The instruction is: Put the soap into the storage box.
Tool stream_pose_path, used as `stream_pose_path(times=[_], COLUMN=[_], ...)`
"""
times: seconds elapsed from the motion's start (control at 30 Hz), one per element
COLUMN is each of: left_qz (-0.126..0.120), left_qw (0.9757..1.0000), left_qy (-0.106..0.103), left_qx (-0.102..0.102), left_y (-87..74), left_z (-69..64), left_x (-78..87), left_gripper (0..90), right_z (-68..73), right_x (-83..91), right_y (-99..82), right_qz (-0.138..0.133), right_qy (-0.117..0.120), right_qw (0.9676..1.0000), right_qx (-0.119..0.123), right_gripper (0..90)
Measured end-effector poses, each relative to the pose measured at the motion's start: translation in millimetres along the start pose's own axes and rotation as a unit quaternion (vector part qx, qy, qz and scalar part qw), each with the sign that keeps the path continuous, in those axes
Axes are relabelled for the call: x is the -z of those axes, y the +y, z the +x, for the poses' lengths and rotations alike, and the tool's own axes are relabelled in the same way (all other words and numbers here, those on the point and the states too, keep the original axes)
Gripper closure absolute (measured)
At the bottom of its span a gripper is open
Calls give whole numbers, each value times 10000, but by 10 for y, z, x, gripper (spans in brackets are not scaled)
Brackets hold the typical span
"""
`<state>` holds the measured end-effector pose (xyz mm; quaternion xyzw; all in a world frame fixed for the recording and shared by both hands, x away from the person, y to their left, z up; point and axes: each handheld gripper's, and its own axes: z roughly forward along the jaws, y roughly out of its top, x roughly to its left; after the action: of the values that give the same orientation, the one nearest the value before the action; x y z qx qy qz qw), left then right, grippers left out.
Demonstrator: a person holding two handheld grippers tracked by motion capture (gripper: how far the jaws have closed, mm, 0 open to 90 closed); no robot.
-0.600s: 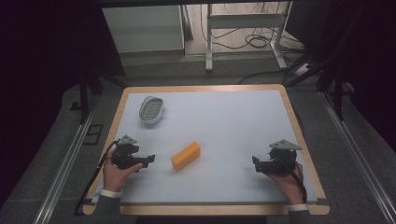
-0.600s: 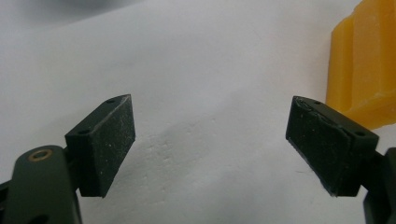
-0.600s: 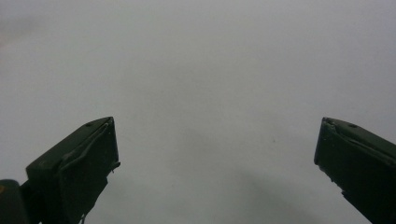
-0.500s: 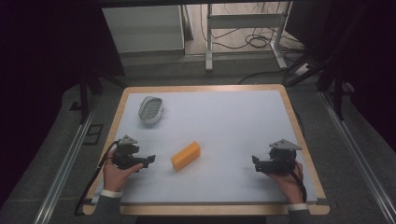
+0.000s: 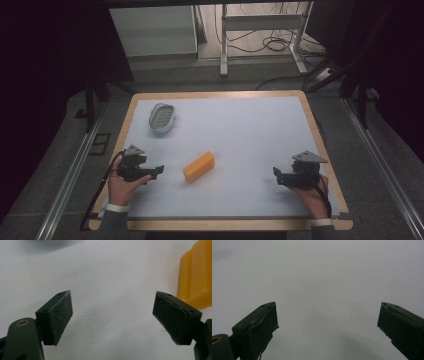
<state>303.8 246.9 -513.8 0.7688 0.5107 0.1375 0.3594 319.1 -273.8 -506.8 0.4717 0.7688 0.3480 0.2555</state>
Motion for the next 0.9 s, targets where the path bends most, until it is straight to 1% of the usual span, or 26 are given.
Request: stream_pose_path(times=[0.07,0.13,0.27,0.43,0.53,0.67,0.73,0.9], left_qz=[-25,-26,-58,-60,-78,-125,-144,-66], left_qw=[10000,10000,10000,10000,9999,9997,9995,9992], left_qy=[20,-35,-12,-42,-29,20,1,-70], left_qx=[9,-16,-44,-61,-78,-205,-288,-401], left_y=[3,9,38,92,126,194,235,326], left_z=[-11,-27,-63,-105,-125,-170,-205,-268], left_x=[9,15,52,93,142,225,255,247], left_gripper=[172,174,174,172,173,176,178,177], right_z=[-4,-11,-20,-12,-22,-27,-27,-36], right_x=[7,19,9,5,16,55,82,113], right_y=[-7,-18,-45,-47,-56,-69,-69,-96], right_qz=[9,-3,21,32,22,-11,-56,-64], right_qy=[1,-1,34,53,49,2,-41,-91], right_qw=[10000,10000,10000,10000,10000,10000,10000,9999], right_qx=[5,-12,-31,77,76,39,48,13], right_gripper=[34,38,40,40,43,52,56,61])
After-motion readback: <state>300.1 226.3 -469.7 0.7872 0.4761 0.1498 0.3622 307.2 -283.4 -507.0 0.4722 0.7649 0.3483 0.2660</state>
